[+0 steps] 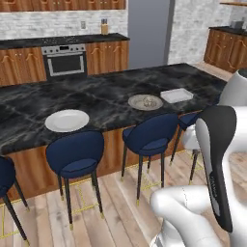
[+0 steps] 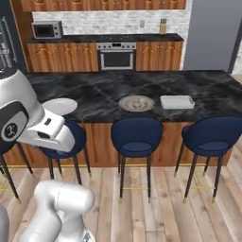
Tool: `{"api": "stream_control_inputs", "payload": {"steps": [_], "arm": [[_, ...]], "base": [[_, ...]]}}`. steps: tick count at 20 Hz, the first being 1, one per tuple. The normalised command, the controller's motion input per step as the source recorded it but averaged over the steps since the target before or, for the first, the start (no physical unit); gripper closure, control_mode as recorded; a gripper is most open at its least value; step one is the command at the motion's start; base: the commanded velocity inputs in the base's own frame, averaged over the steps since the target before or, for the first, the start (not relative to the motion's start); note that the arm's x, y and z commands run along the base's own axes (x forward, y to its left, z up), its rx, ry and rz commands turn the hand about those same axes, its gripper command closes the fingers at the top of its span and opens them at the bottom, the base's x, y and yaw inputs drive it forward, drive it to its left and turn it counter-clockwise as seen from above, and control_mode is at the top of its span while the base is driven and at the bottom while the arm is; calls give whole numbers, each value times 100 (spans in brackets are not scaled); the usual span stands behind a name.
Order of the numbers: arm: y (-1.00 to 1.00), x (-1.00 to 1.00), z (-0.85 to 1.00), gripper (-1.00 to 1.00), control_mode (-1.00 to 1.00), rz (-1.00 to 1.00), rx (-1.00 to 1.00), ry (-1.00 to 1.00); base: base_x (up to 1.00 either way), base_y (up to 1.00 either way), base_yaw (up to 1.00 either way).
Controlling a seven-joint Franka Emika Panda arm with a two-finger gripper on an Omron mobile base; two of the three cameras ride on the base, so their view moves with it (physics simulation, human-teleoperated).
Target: Place two dumplings into each of the tupperware containers and then place the containers in the fridge.
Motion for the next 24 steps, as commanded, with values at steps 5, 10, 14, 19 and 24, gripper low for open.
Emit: {"api": "stream_control_inputs", "payload": {"steps": [5, 10, 14, 19, 24], "arm": [[0, 0, 0, -100, 100, 0, 0, 0], [0, 0, 0, -100, 100, 0, 0, 0], [0, 0, 0, -100, 100, 0, 0, 0], [0, 0, 0, -100, 100, 0, 0, 0], [0, 0, 0, -100, 100, 0, 0, 0]], "base": [[-5, -100, 26], [39, -87, 28], [64, -25, 10], [41, -59, 15], [34, -57, 6]]}}
